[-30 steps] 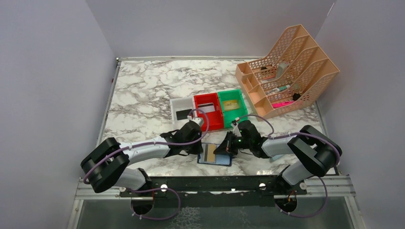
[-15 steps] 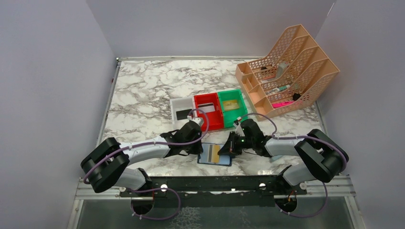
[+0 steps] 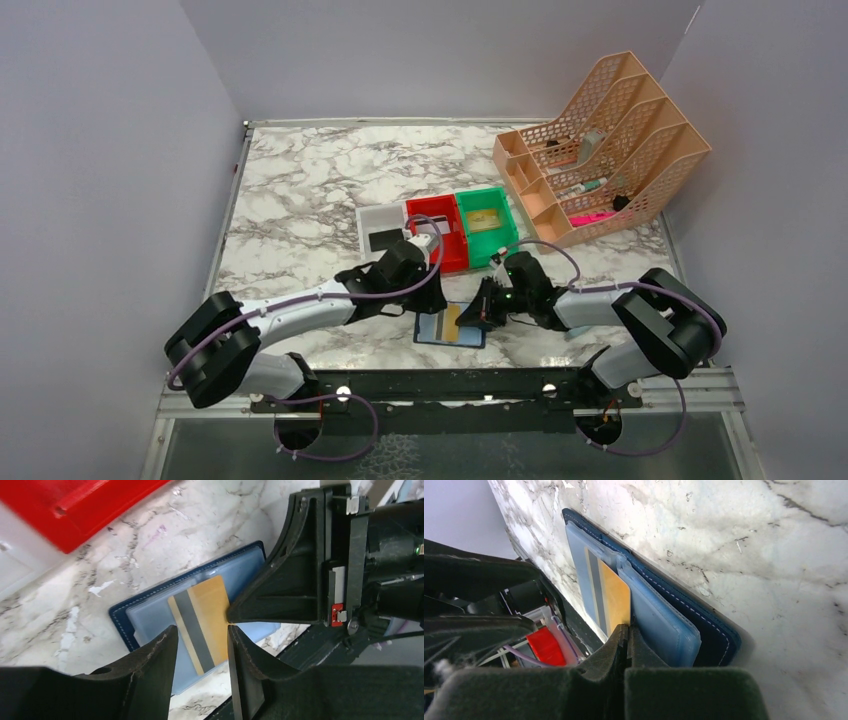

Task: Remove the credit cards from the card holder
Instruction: Remove the credit card from the card holder.

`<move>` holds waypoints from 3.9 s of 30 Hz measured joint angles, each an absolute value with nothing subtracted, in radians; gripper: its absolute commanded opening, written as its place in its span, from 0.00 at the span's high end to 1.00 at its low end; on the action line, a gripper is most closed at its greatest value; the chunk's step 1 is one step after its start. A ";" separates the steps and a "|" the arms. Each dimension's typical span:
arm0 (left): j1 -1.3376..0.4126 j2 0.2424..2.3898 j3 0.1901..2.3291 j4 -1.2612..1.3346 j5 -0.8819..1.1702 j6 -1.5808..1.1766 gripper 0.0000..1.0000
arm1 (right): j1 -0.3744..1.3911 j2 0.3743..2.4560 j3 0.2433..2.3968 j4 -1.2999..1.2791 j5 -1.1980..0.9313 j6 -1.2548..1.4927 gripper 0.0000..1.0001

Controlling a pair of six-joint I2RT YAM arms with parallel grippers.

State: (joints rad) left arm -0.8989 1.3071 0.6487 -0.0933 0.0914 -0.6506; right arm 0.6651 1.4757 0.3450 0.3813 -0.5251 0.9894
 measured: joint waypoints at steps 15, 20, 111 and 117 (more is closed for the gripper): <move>-0.926 1.442 0.641 -0.065 0.191 -0.652 0.70 | 0.664 1.479 0.276 0.515 -0.522 1.076 0.78; -0.936 1.448 0.641 -0.064 0.190 -0.651 0.74 | 0.663 1.485 0.258 0.577 -0.522 1.116 0.74; -0.951 1.158 0.741 -0.403 -0.245 -0.599 0.14 | 0.661 0.810 0.345 0.062 -0.178 0.686 0.99; -0.903 1.036 0.765 -0.498 -0.390 -0.554 0.05 | 0.661 0.703 0.365 0.061 -0.018 0.502 0.99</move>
